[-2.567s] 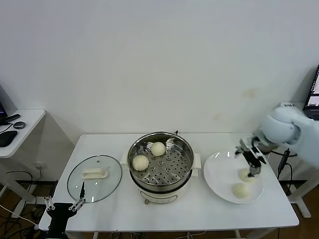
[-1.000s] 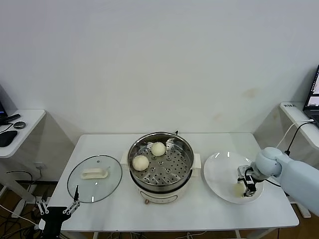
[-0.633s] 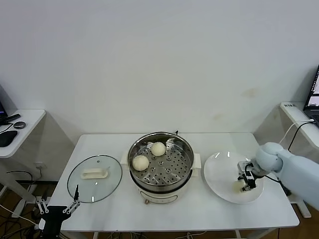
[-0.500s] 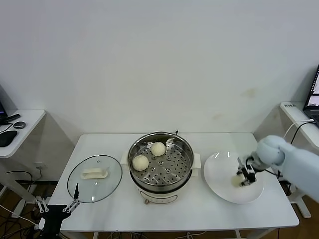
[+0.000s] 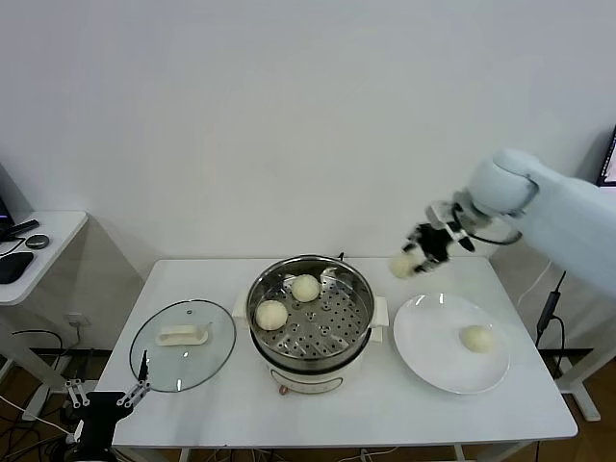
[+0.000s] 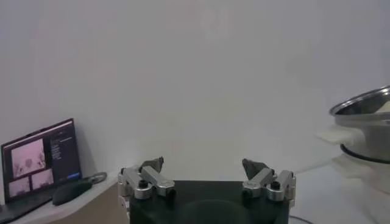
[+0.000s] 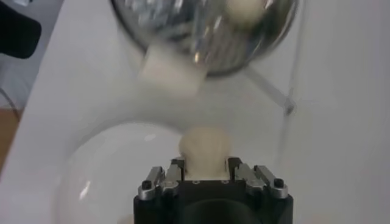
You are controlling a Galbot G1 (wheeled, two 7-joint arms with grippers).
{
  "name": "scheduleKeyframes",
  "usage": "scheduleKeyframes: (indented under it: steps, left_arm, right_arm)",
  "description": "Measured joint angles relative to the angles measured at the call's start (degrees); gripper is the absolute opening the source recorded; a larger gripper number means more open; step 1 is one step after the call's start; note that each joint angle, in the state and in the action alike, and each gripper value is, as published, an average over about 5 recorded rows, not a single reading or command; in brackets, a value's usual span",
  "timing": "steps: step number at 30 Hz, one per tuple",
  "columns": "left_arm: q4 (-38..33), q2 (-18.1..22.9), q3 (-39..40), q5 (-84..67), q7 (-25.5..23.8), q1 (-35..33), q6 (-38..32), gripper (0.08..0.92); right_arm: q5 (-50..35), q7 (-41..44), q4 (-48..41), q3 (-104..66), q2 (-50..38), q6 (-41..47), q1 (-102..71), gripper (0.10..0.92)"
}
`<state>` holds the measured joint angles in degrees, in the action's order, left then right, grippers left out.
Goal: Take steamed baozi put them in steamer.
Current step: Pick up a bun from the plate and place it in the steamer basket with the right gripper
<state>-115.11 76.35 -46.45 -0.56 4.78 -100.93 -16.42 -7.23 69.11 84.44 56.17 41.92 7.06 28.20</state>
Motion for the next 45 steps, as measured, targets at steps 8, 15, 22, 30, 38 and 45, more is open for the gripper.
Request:
scheduleKeyframes:
  steps: [8,15,22,30,38,45]
  left_arm:
    - [-0.3,0.5,-0.6,-0.1,0.0,-0.2,0.0,0.823]
    - [-0.5,0.6,-1.3,-0.2,0.0,-0.4,0.0,0.823]
    - [-0.5,1.2,-1.3,-0.2,0.1,-0.5,-0.1,0.823]
    - [-0.1,1.4,-1.4,-0.3,0.4,-0.7,-0.4,0.823]
    - [-0.1,1.4,-1.6,-0.3,0.4,-0.5,-0.4,0.823]
    - [-0.1,1.0,-1.6,-0.4,0.4,-0.2,-0.2,0.823]
  right_arm:
    - [-2.9,-2.7,2.7,8.6,10.2,-9.3,5.4,0.481]
    - [-0.3,-4.2,2.9,14.5,17.6,-17.5,5.8,0.491]
    - [5.4,-5.3,1.0,17.5,22.7,-24.8,4.2,0.5]
    - [11.7,-5.8,-0.3,18.8,24.6,-30.5,1.6,0.51]
    - [14.2,-6.6,-0.3,19.1,24.6,-33.2,0.0,0.639]
    - [13.8,-6.3,0.3,17.9,23.3,-33.5,1.4,0.807]
